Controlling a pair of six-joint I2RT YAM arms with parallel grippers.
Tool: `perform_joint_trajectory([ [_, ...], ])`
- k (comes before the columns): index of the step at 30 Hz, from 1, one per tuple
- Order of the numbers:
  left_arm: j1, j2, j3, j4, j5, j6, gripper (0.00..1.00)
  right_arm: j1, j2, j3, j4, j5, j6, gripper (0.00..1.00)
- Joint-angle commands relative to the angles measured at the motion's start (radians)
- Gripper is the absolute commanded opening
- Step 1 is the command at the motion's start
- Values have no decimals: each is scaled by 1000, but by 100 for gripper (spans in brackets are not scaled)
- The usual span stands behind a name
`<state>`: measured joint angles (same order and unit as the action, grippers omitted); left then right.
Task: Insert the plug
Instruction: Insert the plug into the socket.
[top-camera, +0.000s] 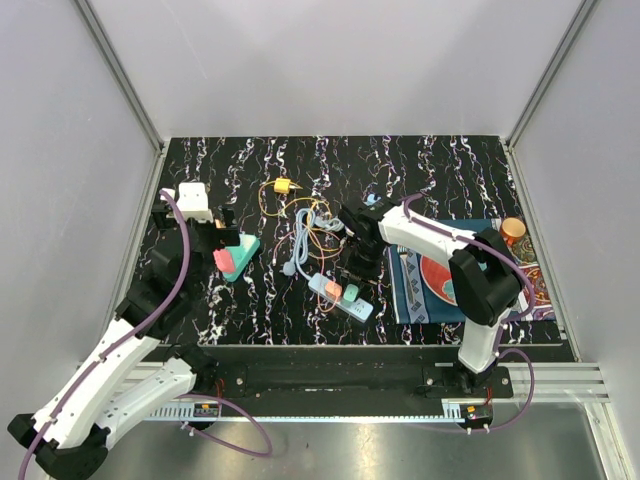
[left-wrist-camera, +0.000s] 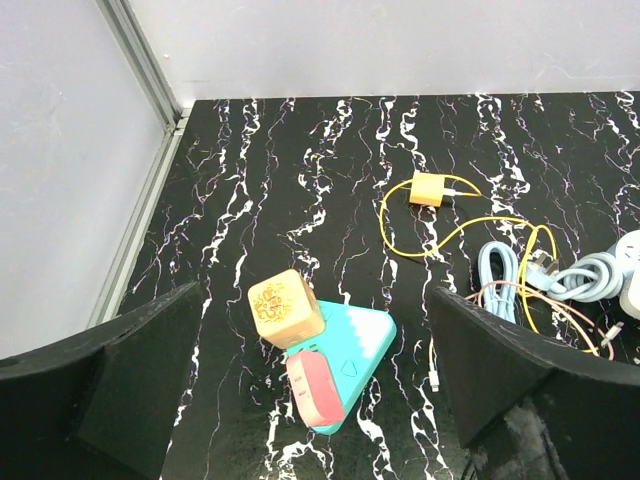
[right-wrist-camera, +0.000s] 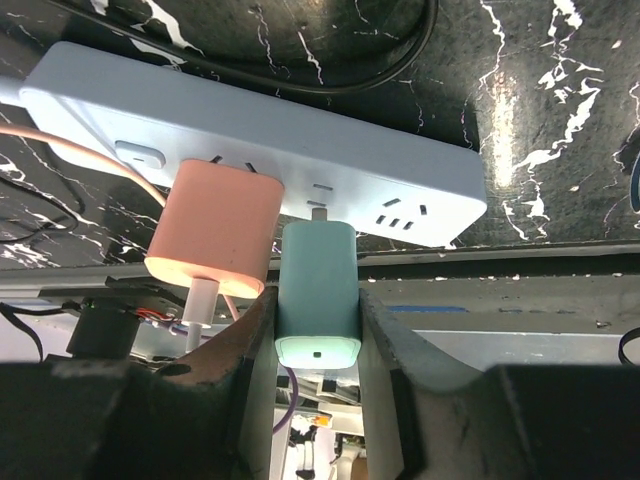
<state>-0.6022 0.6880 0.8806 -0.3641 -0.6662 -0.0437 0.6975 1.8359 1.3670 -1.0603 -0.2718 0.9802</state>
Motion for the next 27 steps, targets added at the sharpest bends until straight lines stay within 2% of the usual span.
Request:
perform_joint_trajectory([
  [1,-5,-12,-3,56,-44,24,99,8,14,17,3,3,54,0],
  [9,-7,-15,-3,54,-42,22,99,5,2,7,3,71,78,0],
  [27,-7,-13,-5,54,-42,22,99,7,23,-37,69,-4,89,0],
])
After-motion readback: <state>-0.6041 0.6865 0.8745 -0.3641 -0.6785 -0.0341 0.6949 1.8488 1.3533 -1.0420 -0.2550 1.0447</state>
